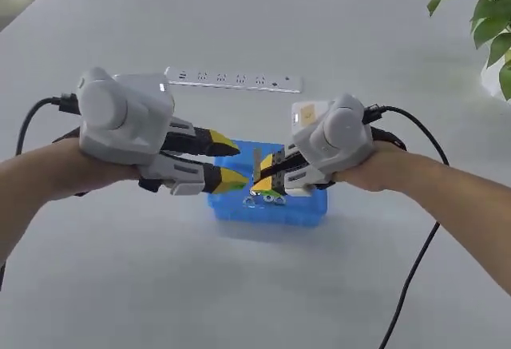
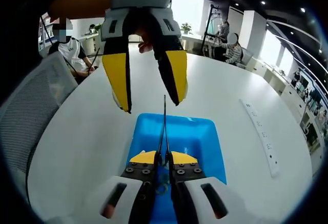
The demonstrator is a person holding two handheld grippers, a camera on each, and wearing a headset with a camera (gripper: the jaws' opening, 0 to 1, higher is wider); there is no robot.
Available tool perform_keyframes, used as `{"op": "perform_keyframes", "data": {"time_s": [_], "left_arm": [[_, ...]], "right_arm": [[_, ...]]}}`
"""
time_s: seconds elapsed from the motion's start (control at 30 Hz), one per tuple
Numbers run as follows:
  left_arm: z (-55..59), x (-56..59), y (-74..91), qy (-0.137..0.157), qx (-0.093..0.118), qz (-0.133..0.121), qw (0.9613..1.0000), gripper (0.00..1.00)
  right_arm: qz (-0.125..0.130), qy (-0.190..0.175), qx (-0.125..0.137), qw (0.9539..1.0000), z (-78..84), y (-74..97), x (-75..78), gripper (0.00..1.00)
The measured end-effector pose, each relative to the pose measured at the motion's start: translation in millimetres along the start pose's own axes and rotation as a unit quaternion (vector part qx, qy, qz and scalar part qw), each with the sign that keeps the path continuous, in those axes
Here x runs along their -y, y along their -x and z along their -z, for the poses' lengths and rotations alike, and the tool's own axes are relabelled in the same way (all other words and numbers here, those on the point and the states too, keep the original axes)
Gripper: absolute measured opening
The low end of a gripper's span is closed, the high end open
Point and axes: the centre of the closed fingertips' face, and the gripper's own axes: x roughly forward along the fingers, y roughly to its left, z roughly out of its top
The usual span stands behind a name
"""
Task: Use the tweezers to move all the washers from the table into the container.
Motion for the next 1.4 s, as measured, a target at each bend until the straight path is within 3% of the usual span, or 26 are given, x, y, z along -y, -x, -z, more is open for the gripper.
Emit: {"op": "perform_keyframes", "data": {"time_s": [0.17, 0.33, 0.67, 1.4], "left_arm": [[-1.5, -1.1, -7.5, -0.01, -0.002, 0.009, 0.9999, 0.26], [-0.5, 0.7, -14.9, -0.014, -0.003, 0.022, 0.9996, 0.18], [7.5, 0.0, -26.0, -0.025, -0.018, 0.036, 0.9989, 0.08], [8.8, -0.1, -27.5, -0.036, -0.023, 0.033, 0.9985, 0.07]], "right_arm": [[-0.008, 0.005, 0.003, 1.0, 1.6, -2.4, -0.8, 0.09], [-0.018, 0.012, 0.002, 0.9998, 5.5, -5.4, -2.3, 0.09], [-0.028, 0.011, 0.005, 0.9996, 9.5, -8.1, -2.5, 0.09], [-0.025, 0.007, -0.004, 0.9996, 12.5, -6.7, -4.2, 0.14]]}}
